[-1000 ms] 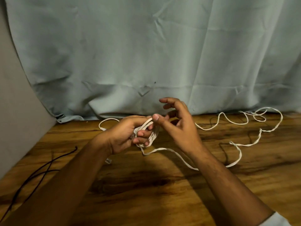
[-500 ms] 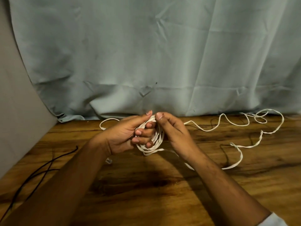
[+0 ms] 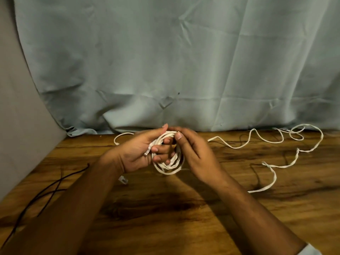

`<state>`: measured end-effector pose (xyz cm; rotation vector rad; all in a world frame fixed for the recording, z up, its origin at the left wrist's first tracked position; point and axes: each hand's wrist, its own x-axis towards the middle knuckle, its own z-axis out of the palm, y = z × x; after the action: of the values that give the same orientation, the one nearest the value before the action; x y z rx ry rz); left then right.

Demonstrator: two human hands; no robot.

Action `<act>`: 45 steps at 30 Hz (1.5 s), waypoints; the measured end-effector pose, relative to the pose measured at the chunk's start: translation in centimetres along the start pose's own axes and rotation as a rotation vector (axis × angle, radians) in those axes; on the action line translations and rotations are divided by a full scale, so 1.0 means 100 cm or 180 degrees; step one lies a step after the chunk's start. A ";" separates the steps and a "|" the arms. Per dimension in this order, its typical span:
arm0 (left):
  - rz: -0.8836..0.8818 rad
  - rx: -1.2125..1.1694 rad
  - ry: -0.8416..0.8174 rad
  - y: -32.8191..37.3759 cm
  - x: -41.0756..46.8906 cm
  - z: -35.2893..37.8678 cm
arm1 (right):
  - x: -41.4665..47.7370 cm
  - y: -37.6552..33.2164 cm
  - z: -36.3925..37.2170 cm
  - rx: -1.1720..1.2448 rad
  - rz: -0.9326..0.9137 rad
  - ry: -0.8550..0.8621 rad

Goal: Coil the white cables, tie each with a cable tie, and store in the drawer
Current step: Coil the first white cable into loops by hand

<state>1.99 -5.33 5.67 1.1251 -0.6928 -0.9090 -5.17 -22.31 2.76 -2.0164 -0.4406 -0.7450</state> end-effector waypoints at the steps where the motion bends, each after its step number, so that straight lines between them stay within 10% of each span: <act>1: -0.0021 0.0091 0.0079 0.000 0.001 0.004 | -0.001 0.001 0.000 -0.0264 -0.0118 0.0042; 21: 0.0398 0.1803 0.0836 0.001 0.005 0.009 | -0.004 -0.008 -0.008 -0.1940 0.0145 -0.0130; 30: 0.0596 0.3970 0.0880 0.011 -0.002 0.004 | -0.005 -0.002 -0.010 -0.1484 0.0208 -0.0278; 45: 0.0110 0.1336 0.0578 -0.003 0.004 0.001 | -0.006 -0.016 -0.004 -0.2667 0.0269 -0.0320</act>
<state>2.02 -5.77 5.46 1.5417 -0.7699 -0.6351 -6.71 -21.83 3.57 -2.8380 -0.0857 -0.8620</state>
